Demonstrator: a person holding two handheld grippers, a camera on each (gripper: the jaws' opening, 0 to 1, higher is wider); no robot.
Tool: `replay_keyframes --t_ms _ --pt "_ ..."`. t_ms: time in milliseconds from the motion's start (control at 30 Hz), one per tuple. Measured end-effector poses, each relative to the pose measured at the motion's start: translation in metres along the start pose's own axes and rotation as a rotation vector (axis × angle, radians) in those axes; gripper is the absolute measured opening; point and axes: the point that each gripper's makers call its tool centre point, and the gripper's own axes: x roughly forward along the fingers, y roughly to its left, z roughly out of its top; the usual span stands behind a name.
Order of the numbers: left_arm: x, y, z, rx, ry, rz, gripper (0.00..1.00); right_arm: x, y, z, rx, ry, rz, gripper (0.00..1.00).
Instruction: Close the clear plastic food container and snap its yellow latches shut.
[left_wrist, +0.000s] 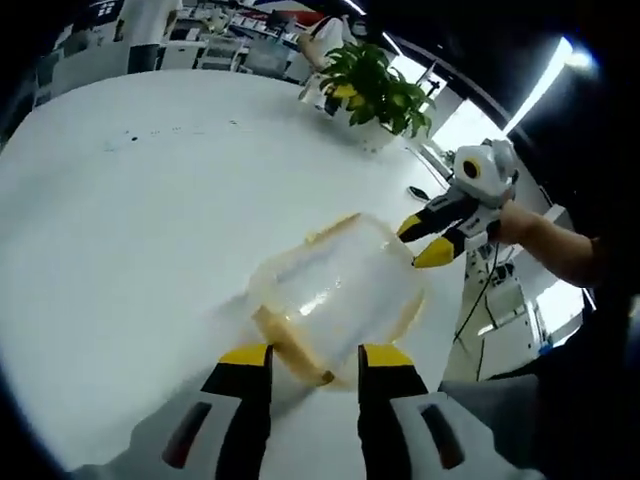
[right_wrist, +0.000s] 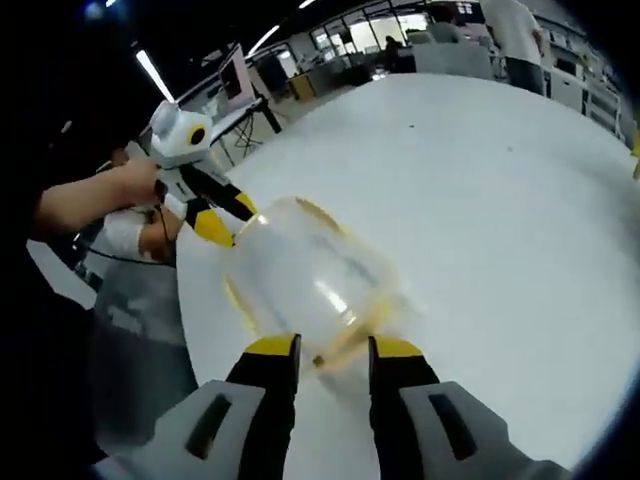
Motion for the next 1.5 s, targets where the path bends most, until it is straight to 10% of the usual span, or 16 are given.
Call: replay_keyframes --t_ms 1200,1500 --pt "-0.006 0.003 0.000 -0.107 -0.049 0.015 0.27 0.001 0.005 -0.002 0.039 0.083 -0.030 0.23" --pt "-0.019 0.005 0.007 0.139 -0.027 0.102 0.23 -0.003 0.005 -0.002 -0.122 0.102 -0.029 0.23"
